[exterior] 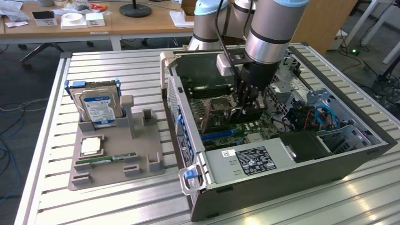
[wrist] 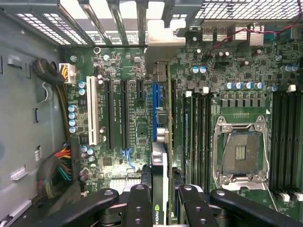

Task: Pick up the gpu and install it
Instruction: 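Insert the gpu into the slot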

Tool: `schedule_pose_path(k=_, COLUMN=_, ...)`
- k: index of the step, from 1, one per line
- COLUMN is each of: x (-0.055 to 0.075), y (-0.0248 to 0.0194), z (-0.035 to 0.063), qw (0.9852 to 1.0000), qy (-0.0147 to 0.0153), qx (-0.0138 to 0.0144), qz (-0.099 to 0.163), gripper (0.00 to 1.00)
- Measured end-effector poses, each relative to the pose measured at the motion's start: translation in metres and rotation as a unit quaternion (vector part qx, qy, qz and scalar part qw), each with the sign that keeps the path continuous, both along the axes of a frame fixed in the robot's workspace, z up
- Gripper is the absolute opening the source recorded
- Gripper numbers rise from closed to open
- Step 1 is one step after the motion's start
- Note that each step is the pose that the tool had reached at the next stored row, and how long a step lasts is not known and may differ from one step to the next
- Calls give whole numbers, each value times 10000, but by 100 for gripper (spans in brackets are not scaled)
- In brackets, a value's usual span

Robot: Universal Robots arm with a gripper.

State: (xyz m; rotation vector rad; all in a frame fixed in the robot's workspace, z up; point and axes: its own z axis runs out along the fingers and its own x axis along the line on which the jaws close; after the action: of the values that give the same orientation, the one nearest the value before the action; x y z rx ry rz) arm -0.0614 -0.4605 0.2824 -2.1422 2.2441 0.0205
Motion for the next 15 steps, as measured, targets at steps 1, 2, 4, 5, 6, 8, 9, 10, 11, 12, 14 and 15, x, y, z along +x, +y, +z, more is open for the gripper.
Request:
schedule_pose_path(k=1, x=-3, y=0, z=-11, qw=10000, qy=-1, qx=0, qz=0, gripper=27)
schedule_pose_path(k=2, x=-7, y=0, z=-22, qw=10000, qy=-3, qx=0, qz=0, gripper=27)
schedule_pose_path(k=4, x=-15, y=0, z=-40, qw=10000, qy=-5, qx=1, qz=1, gripper=27)
schedule_pose_path(k=5, x=-16, y=0, z=-43, qw=10000, qy=-5, qx=0, qz=1, gripper=27)
schedule_pose_path(k=6, x=-16, y=0, z=-42, qw=10000, qy=-5, qx=0, qz=1, gripper=27)
schedule_pose_path(k=8, x=-17, y=0, z=-43, qw=10000, qy=-5, qx=-1, qz=1, gripper=27)
schedule_pose_path(k=9, x=-23, y=0, z=-44, qw=10000, qy=-6, qx=0, qz=-1, gripper=27)
schedule_pose_path(k=10, x=-30, y=0, z=-46, qw=10000, qy=-6, qx=1, qz=-1, gripper=27)
schedule_pose_path(k=11, x=-41, y=0, z=-47, qw=10000, qy=-8, qx=2, qz=1, gripper=27)
schedule_pose_path(k=12, x=-53, y=0, z=-46, qw=10000, qy=-10, qx=1, qz=0, gripper=27)
schedule_pose_path(k=14, x=-73, y=0, z=-46, qw=10000, qy=-13, qx=0, qz=0, gripper=27)
schedule_pose_path(k=15, x=-83, y=0, z=-47, qw=10000, qy=-15, qx=0, qz=0, gripper=27)
